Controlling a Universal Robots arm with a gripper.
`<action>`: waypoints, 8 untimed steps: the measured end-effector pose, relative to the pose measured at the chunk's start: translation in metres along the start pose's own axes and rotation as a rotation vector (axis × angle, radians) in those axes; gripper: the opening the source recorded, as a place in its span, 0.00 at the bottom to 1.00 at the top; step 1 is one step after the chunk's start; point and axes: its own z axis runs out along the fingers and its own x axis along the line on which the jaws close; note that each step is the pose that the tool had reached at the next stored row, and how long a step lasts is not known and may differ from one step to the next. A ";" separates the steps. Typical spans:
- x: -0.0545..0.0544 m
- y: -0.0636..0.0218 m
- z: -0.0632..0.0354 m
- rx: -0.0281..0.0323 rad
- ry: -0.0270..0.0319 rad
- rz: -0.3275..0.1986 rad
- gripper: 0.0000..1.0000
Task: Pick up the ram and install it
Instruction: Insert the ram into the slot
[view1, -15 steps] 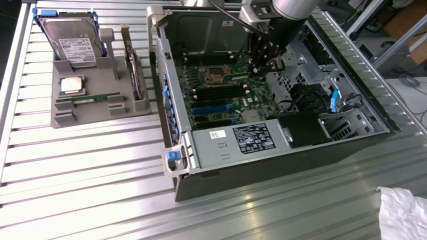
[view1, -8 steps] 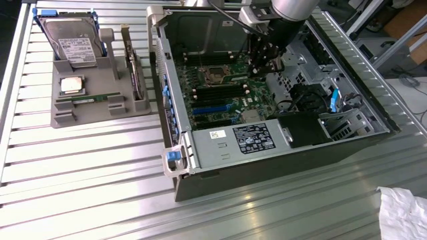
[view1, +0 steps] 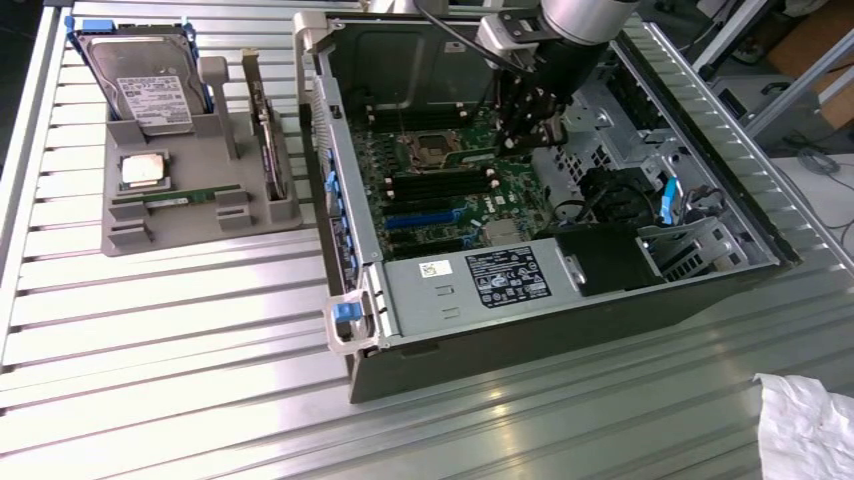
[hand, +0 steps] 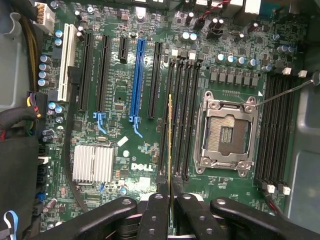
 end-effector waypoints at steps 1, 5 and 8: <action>0.000 0.0000 0.0004 0.0000 0.0000 0.000 0.13; 0.000 0.0000 0.0018 0.0000 0.0000 0.000 0.13; 0.000 -0.0001 0.0030 0.0000 0.0000 0.000 0.13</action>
